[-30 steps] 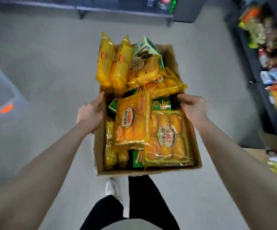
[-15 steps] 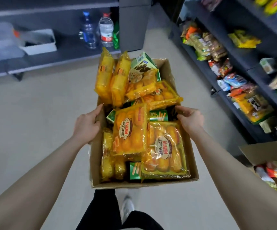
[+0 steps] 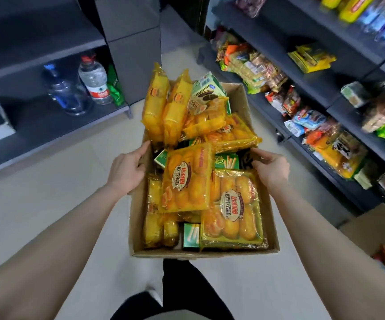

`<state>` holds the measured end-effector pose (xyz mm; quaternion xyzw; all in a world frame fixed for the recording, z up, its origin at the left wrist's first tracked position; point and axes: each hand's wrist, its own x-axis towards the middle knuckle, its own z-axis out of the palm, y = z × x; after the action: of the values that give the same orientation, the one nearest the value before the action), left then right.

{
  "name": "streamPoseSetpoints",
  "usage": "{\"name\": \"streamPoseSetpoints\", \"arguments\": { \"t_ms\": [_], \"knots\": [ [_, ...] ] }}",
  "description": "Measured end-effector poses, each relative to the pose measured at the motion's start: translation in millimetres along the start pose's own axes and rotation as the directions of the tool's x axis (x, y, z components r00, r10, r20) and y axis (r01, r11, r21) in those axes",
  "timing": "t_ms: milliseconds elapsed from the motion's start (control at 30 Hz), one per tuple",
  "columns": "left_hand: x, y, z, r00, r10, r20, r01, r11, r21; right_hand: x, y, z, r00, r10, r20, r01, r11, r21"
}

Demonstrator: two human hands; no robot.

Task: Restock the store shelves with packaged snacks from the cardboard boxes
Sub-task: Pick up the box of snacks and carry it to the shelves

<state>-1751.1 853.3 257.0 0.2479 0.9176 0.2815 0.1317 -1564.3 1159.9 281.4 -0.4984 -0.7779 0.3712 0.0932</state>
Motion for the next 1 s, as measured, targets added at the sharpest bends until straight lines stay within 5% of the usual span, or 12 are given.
{"name": "streamPoseSetpoints", "arguments": {
  "t_ms": [667,1000],
  "knots": [
    [575.9,37.8,18.8,0.988,0.101,0.119,-0.109,0.992,0.063,490.1,-207.3,97.6,0.988,0.156,0.002,-0.156,0.987,-0.029],
    [798.7,67.6,91.4,0.993,-0.051,0.102,0.044,0.997,0.068,761.3,-242.3,151.5,0.982,0.166,0.086,-0.161,0.985,-0.059]
  ]
}}
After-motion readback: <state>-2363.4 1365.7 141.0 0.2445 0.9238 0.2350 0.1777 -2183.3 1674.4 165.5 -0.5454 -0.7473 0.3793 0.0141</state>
